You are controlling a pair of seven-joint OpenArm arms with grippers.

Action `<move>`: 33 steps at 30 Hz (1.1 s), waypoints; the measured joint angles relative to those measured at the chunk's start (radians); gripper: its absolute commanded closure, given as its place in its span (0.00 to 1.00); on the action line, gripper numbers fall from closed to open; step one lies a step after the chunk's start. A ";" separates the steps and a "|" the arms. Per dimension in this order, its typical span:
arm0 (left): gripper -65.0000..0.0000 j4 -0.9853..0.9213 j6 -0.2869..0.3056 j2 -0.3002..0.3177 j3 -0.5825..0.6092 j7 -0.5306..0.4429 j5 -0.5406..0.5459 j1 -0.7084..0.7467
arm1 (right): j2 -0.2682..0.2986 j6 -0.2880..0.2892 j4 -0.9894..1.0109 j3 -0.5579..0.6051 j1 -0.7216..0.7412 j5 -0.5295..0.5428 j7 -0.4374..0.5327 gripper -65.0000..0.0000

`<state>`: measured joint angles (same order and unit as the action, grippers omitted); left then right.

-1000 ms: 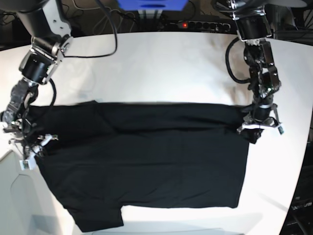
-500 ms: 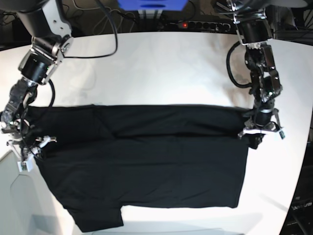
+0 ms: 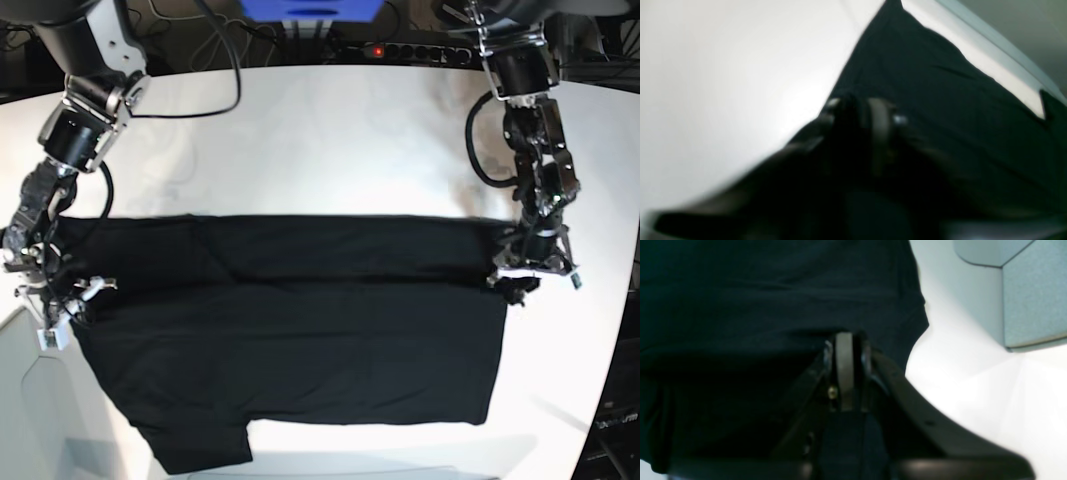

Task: Fold the T-shirt properly
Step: 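Reach both grippers to the shirt's side edges midway along the body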

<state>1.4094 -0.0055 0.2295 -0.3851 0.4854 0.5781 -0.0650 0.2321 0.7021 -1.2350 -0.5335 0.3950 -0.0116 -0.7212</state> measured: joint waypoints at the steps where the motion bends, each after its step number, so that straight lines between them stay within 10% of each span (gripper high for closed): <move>1: 0.46 0.003 0.001 0.000 0.000 0.015 0.000 0.001 | 0.000 0.000 0.000 0.000 -0.001 -0.001 0.000 0.74; 7: 0.45 0.063 0.002 -0.005 -0.034 0.011 0.003 0.026 | 0.000 0.000 -0.031 -0.003 -0.006 -0.006 -0.005 0.47; 33: 0.47 -0.120 0.010 -0.032 -0.060 -0.040 -0.011 0.093 | -0.021 0.000 -0.235 -0.029 -0.209 0.007 0.005 0.45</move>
<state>1.2896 0.0040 0.1974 -0.4446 0.4450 0.5667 0.0280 0.2108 0.7021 -1.4704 -0.5629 0.1856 -0.0048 -0.7162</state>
